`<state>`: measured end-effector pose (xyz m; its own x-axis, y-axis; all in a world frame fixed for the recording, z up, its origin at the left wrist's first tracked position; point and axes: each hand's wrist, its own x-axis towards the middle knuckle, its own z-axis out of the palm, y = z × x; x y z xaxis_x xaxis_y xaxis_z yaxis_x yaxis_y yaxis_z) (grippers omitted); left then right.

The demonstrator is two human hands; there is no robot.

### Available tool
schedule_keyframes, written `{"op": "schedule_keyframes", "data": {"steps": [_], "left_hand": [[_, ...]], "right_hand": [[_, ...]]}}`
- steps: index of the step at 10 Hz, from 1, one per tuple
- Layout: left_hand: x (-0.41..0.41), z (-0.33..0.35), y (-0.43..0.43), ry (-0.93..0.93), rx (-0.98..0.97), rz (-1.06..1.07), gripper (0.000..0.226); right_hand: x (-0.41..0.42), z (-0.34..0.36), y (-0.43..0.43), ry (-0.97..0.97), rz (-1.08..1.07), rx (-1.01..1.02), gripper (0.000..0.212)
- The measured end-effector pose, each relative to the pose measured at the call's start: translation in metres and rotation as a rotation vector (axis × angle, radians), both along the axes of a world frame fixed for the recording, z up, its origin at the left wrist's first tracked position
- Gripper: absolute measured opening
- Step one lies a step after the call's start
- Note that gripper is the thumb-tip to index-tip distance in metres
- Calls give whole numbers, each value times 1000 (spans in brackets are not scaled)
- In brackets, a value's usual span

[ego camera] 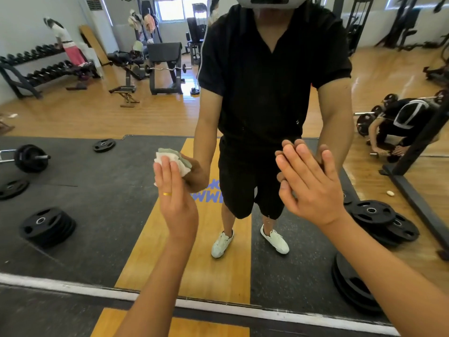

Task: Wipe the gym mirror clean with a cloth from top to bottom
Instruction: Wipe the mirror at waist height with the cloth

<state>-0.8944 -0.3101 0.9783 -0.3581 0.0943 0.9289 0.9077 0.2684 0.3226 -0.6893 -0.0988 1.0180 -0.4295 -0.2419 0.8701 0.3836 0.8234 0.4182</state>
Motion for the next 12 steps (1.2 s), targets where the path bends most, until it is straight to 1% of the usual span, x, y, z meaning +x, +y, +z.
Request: {"op": "schedule_keyframes", "data": {"steps": [1, 2, 3, 4, 5, 6, 7, 8, 9, 10, 11, 12], "left_hand": [[25, -5, 11, 35, -98, -92, 39], [5, -4, -1, 188, -202, -72, 41], [-18, 3, -18, 132, -99, -11, 43], [-9, 11, -8, -96, 114, -4, 47], [22, 13, 17, -195, 171, -74, 47], [46, 5, 29, -109, 70, -132, 43], [28, 4, 17, 98, -92, -117, 37], [-4, 5, -5, 225, -139, -58, 39], [-7, 9, -3, 81, 1, -12, 40], [25, 12, 21, -24, 83, -59, 43], [60, 2, 41, 21, -22, -180, 44], [64, -2, 45, 80, -90, -224, 41]], "right_hand": [[1, 0, 0, -5, 2, -3, 63], [1, 0, 0, -7, 3, -6, 63], [0, 0, 1, 7, 4, -3, 62], [0, -1, 1, 10, 1, -2, 63], [0, -1, 1, 1, 2, -2, 63], [0, -1, 2, 1, 4, -1, 63], [0, -1, 2, -2, 8, -6, 63], [0, -1, 1, 1, 3, -3, 62], [0, -1, 1, -5, -1, -8, 63], [0, -1, 1, -9, 10, -19, 63], [0, 0, 1, -14, 10, -20, 63], [1, 1, -1, -20, 8, -26, 62]]}}
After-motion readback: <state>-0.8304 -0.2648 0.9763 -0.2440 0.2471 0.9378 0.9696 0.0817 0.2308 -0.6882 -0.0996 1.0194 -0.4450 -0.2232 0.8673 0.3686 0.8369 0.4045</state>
